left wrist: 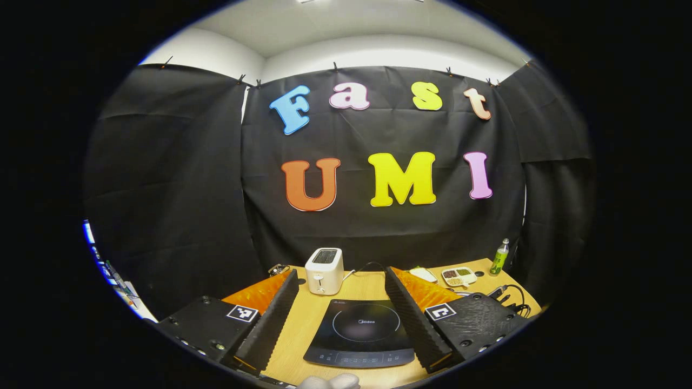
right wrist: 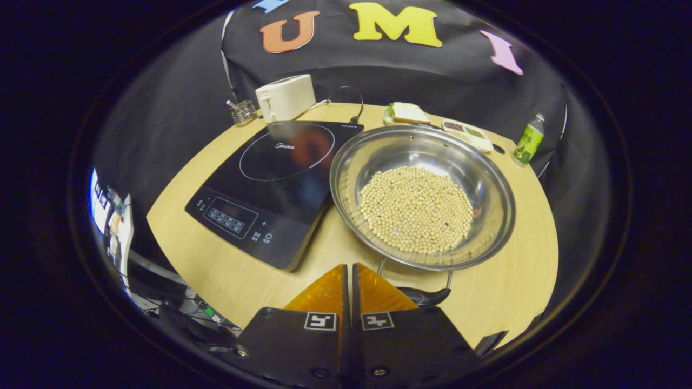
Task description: First push the handle of the pot to place it horizontally, then grasp the pot with both hands and set it on the induction cooktop.
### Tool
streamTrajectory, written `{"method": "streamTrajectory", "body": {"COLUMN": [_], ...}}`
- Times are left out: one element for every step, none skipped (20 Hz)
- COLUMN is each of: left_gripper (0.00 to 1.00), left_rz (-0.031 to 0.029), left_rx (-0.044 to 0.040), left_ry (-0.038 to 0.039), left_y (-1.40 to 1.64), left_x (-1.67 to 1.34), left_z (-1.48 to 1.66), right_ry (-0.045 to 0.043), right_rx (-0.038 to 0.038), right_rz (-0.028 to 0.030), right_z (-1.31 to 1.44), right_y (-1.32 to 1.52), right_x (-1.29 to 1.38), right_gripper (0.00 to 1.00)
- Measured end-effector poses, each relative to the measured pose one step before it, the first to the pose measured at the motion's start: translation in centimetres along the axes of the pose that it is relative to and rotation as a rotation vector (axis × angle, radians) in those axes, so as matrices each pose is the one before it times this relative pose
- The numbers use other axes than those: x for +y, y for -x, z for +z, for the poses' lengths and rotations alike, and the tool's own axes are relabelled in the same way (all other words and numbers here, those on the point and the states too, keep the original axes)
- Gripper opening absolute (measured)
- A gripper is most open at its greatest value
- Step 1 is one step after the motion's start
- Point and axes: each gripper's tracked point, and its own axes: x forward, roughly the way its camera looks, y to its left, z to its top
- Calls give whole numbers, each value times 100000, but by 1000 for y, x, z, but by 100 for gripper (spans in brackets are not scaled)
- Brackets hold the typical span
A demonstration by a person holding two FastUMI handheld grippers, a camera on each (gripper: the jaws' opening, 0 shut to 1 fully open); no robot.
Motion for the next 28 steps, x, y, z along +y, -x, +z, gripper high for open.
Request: {"method": "streamTrajectory", "body": {"left_gripper": [96,96,96,96,96,96,96,96,96,96,96,96,96,96,96,96,96,96,96,96,96,96,96,96,96,96,96,96], "left_rz": [125,-22,79,-1,60,-142,-56,-291,-612,-901,-47,-241,-155,-417,-62,-125,-119,-272,-207,-207,-297,-305,-306,-208,-203,-350,-241,-418], "left_rx": [-58,159,6,41,39,11,-9,161,333,168,226,362,69,-70,-264,-20,-218,123,125,37,141,47,-13,-156,-15,74,-16,4], "left_ry": [-19,50,144,34,48,-14,-56,-80,422,536,-31,-368,-44,74,-130,-221,-2,36,58,-12,-26,-83,-56,-154,-123,-40,54,82], "left_y": [-47,-117,-7,-89,-44,-33,-99,-145,-32,39,40,-141,1,58,-31,-155,-71,-9,-107,-5,-85,-35,-14,-48,-17,-79,-42,-41], "left_x": [57,-10,44,51,16,-2,-80,-61,-145,-339,-61,-30,-114,-89,-121,-75,-4,-182,-125,-109,-107,-163,-137,-198,-202,-171,-51,-235], "left_z": [-26,-24,5,1,-19,-17,73,-50,-142,-16,-139,-112,-30,-29,153,29,-90,33,28,41,-102,70,-68,116,38,-6,-6,56], "right_ry": [-687,-972,-179,270,317,-209,-254,-830,-880,-566,-165,-75,-250,-333,-738,-634,-961,-871,-576,-345,-322,-502,-829,-706,-621,-585,-401,-203], "right_rx": [557,339,133,42,248,-127,314,158,51,-20,248,182,117,26,-207,187,-40,-24,73,346,388,212,-100,111,69,125,165,19], "right_rz": [290,313,114,-129,-48,67,248,300,96,-103,-274,-274,-247,-185,-439,-270,-388,-445,-476,-419,-465,-488,-484,-276,-310,-321,-412,-502], "right_z": [-147,-109,4,-4,-55,-106,-93,-117,-54,-20,-37,-181,-96,-103,-48,-173,-60,-89,-80,-178,-143,-218,-15,-69,-86,-9,-33,-87], "right_y": [-114,-3,-240,36,-55,-11,-5,47,-11,19,-7,23,31,55,96,114,43,75,70,-20,77,52,80,59,57,113,8,139], "right_x": [-38,96,-2,83,24,27,-16,-22,-72,-81,-102,-116,-127,-236,-287,-295,-334,-382,-301,-326,-360,-345,-345,-391,-333,-401,-430,-410], "right_gripper": [4,3,1,0,4,4,1,1,4,1,4,3,3,0,4,4,0,4,3,0,0,1,0,0,0,1,0,4]}}
